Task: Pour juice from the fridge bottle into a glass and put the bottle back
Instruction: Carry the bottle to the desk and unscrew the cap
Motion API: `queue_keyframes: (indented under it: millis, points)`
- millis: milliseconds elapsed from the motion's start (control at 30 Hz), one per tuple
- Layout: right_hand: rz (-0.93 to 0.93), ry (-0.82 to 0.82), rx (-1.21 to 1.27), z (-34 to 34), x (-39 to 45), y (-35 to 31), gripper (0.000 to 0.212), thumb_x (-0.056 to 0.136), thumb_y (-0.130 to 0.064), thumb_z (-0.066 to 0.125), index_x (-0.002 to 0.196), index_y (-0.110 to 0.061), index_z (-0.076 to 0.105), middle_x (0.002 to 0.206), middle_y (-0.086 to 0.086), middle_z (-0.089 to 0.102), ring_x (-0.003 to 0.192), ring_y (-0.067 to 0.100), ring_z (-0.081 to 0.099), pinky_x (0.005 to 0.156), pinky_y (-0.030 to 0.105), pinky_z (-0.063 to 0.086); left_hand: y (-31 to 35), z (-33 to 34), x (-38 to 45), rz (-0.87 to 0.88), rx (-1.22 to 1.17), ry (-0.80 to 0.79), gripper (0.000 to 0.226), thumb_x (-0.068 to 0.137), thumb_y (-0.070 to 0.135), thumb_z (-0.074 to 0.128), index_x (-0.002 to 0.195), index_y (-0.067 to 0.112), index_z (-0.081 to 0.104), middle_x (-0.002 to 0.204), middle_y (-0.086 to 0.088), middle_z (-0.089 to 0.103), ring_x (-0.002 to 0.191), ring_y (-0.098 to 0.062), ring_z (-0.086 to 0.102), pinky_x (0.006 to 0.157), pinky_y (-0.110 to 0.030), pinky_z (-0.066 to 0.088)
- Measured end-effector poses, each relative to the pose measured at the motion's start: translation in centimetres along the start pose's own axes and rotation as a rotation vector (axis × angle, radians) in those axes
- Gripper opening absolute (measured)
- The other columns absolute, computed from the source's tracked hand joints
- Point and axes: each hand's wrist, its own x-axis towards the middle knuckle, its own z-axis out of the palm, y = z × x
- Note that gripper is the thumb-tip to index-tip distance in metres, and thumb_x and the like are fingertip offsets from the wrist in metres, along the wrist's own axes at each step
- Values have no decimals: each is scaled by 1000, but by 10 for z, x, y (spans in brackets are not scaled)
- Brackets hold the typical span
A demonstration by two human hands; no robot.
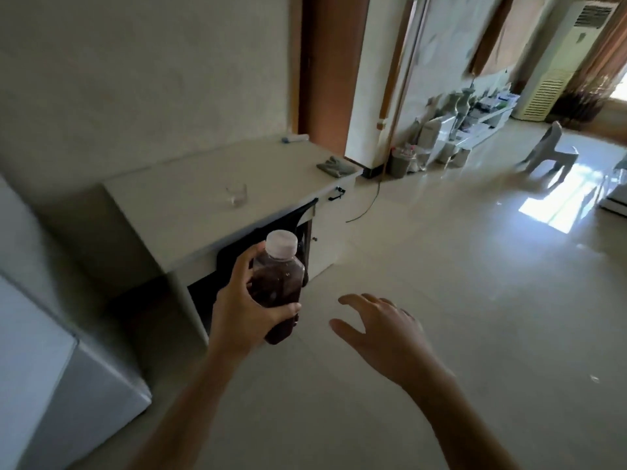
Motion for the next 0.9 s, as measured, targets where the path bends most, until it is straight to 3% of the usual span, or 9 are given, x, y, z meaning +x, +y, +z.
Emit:
queue_keyframes:
  millis: [233,400,433,500,700,900]
  points:
    - [-132,-40,-21,-12,154,32,52,90,-57,39,136,-32,37,135,-9,51,120,13,47,98,34,38,-38,31,116,-27,72,130,99,51,33,90,132,39,33,126,8,55,113,-14,54,94,-43,49]
    - [-158,-43,-4,-31,253,48,53,90,-55,41,136,-31,37,133,-9,52,119,12,48,95,32,38,-56,50,205,-30,84,164,97,52,28,90,126,47,30,115,12,57,102,-8,57,79,-3,41]
    - [-169,-44,0,-35,272,49,53,90,-55,41,137,-31,37,134,-9,51,120,12,47,96,33,38,-59,52,221,-35,91,168,97,53,27,90,126,46,29,115,12,56,101,-8,57,76,0,39]
    - [-197,-44,10,-41,311,51,53,90,-55,42,137,-31,36,135,-9,50,121,12,47,98,34,40,-67,55,251,-50,102,179,97,54,28,89,127,45,29,117,12,54,102,-9,57,79,-3,41]
    - [-367,-93,5,-47,439,45,47,90,-52,44,133,-33,40,132,-8,52,118,14,49,98,36,41,-99,63,329,-167,165,271,96,53,31,89,127,50,31,118,15,53,110,-15,57,93,-40,50]
    - [-631,-197,-48,-41,569,25,50,91,-54,41,136,-32,34,138,-6,48,122,18,46,99,37,38,-132,75,400,-236,322,386,99,54,37,88,134,40,31,124,16,52,111,-13,56,90,-31,51]
